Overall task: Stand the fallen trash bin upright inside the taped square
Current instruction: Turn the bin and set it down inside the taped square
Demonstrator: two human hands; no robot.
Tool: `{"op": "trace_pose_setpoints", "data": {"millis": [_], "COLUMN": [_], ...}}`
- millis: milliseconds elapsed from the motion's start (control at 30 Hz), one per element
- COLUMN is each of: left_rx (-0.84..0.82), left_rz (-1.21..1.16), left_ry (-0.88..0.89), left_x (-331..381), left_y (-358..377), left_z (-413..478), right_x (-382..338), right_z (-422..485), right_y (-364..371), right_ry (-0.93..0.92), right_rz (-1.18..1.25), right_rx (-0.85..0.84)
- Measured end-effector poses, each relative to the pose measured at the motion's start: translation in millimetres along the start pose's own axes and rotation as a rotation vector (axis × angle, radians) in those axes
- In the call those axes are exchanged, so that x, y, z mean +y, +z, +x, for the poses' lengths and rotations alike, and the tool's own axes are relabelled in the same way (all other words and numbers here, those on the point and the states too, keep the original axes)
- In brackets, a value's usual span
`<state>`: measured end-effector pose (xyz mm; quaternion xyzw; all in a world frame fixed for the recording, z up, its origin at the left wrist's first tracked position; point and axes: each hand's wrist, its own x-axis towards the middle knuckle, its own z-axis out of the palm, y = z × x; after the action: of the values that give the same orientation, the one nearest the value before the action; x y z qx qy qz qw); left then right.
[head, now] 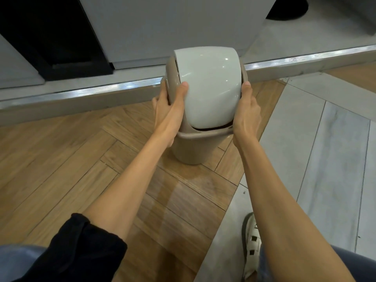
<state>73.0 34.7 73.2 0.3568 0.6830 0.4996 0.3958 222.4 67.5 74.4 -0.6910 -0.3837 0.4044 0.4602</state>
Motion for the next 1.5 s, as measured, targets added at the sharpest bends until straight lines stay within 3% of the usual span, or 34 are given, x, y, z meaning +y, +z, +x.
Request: {"op": "trace_pose_setpoints", "data": {"millis": [300, 767, 1200, 1333, 1500], "left_rx": [-0.019, -0.043, -0.044, -0.049, -0.117], "left_rz": [-0.003, -0.053, -0.094, -0.059, 0.034], "left_ry": [0.031, 0.041, 0.065, 0.029, -0.112], "left_x": [-11.2, 3.2, 2.9, 5.5, 26.9], "left_y": [-12.4, -5.2, 1.1, -1.0, -12.4], "left_z": [32.7, 118.5, 146.1, 144.2, 129.3], "right_x": [-1.0, -25.7, -29.2, -31.0, -56.9], "right_z": [8.8, 77.3, 104.4, 105.4, 97.1], "right_y": [29.7, 75.2, 86.8, 85.4, 66.6], "right_ry": [-0.082, -0.108, -0.136, -0.113, -0.023], "right_rz": [-0.023, -0.024, -0.062, -0.059, -0.162], "right_rx": [0.038, -0.079, -0.102, -0.129, -0.281]}}
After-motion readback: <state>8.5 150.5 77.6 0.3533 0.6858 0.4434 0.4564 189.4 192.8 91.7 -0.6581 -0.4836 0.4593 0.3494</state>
